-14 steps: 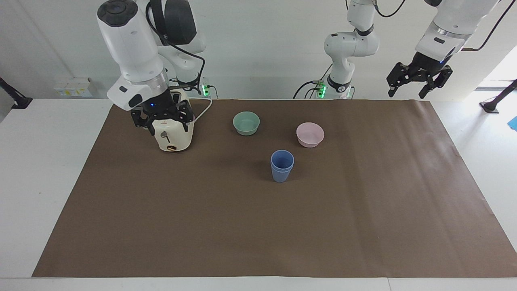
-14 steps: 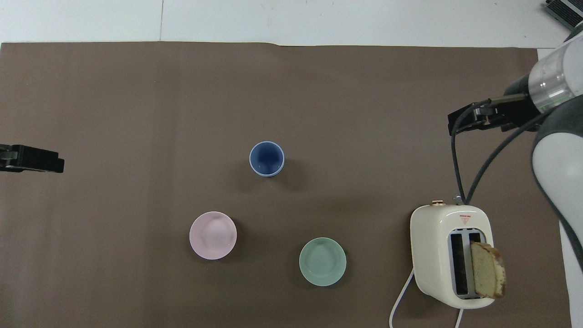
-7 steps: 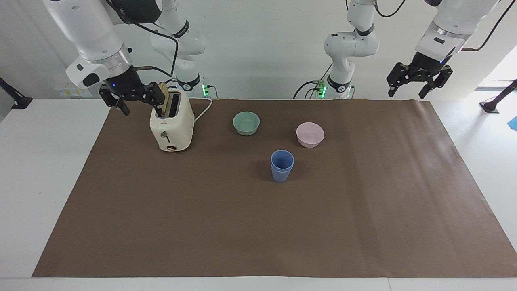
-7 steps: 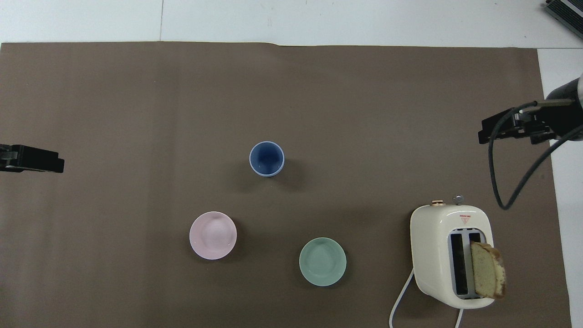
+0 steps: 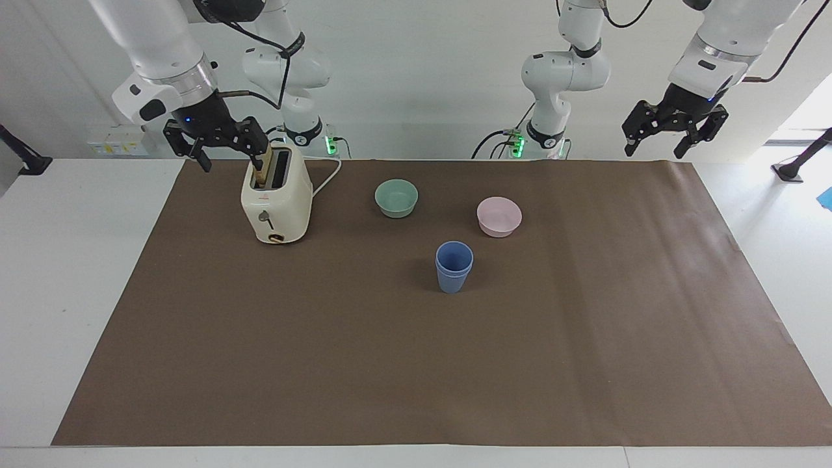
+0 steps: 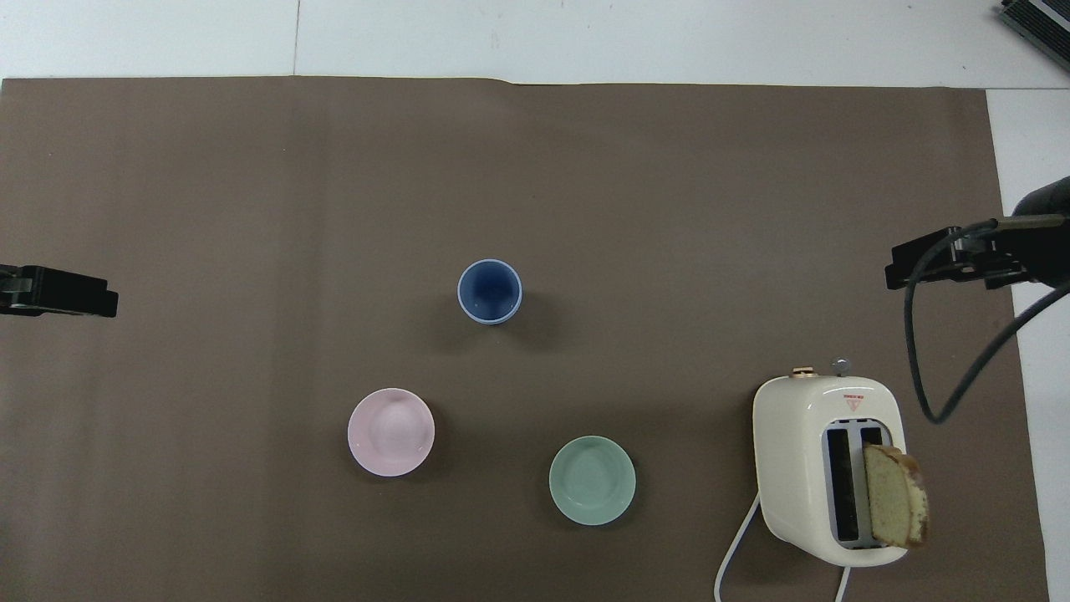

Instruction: Stack blue cups with both arms

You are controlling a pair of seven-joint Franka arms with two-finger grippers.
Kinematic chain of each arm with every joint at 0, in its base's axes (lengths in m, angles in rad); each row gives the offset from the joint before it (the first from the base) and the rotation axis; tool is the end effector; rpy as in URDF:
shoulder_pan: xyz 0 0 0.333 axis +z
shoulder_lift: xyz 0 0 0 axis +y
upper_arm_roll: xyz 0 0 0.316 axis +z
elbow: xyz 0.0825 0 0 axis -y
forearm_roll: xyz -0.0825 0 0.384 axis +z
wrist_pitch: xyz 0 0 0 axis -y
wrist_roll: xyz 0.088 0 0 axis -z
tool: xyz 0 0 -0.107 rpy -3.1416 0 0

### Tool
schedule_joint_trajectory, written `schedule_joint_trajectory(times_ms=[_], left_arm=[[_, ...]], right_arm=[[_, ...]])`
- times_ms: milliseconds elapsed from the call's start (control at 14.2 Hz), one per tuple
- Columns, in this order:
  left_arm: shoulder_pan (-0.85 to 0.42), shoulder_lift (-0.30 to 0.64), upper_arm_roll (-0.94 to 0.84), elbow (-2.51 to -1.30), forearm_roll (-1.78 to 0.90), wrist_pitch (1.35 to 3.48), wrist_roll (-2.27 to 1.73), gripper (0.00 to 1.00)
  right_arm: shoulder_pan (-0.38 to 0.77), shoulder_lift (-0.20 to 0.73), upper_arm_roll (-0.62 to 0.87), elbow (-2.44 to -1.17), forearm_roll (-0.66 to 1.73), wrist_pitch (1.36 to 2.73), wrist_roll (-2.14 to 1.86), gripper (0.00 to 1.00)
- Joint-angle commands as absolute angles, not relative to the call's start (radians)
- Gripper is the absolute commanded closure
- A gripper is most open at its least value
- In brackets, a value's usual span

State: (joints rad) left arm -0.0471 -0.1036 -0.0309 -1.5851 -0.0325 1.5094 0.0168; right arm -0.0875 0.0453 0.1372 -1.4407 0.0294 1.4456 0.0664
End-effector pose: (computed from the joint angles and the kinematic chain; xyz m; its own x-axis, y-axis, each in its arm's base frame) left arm 0.5135 -0.0448 0.6678 0.9949 -0.0965 0.0284 -0.0973 -0.9948 0.0287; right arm 0.5551 0.0290 0.6495 0.9990 -0.0129 -0.0422 -0.0143 -0.9994 -0.0327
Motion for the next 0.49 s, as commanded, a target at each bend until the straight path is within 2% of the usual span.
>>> schedule_joint_trajectory(times_ms=[0, 423], left_arm=[[-0.040, -0.115, -0.032, -1.583, -0.023, 1.489, 0.031, 0.00], [-0.040, -0.115, -0.032, -1.583, -0.023, 1.489, 0.031, 0.00]], right_arm=[[-0.107, 0.025, 0.146, -1.470, 0.049, 1.462, 0.060, 0.00], [-0.107, 0.025, 0.146, -1.470, 0.049, 1.463, 0.069, 0.00]])
